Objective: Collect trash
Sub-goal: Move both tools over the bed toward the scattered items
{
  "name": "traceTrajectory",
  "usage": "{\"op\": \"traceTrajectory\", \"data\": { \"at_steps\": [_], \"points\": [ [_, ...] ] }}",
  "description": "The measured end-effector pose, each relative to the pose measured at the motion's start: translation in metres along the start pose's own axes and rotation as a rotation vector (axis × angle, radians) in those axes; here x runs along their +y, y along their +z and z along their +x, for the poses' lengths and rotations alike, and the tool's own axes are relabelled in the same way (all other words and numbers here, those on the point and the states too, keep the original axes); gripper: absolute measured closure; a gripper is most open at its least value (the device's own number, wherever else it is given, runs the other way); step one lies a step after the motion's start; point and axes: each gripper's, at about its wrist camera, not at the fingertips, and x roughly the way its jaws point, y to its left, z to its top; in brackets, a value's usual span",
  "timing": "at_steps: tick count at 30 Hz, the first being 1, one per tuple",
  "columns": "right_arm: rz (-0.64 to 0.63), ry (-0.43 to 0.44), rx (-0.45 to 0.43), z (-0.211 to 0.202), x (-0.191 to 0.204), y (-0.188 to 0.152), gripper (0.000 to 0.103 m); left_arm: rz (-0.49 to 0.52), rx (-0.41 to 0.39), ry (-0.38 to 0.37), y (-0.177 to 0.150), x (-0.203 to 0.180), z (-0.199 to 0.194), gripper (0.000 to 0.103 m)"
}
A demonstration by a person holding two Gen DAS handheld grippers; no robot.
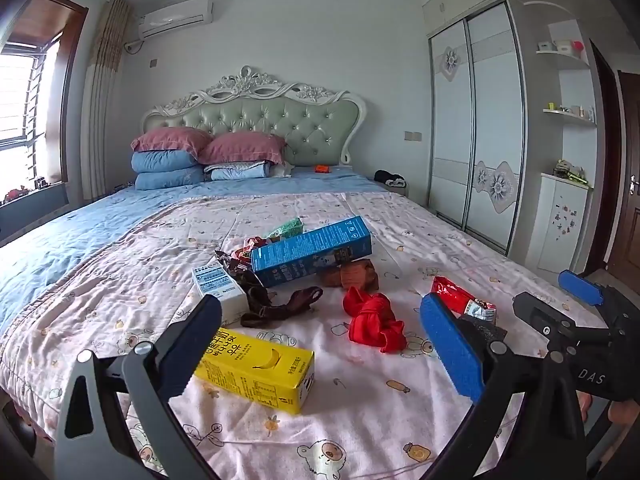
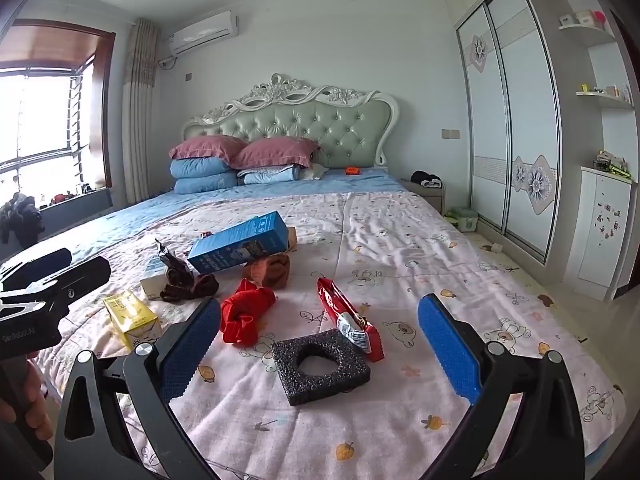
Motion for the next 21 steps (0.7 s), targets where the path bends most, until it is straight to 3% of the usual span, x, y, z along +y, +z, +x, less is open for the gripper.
{"op": "traceTrajectory", "data": {
  "at_steps": [21],
  "points": [
    [-0.001, 0.014, 0.006, -0.0018, 0.0011, -0.0009, 0.008, -0.009, 0.018, -0.007, -0.002, 0.0041, -0.0007, 0.004]
  ]
}}
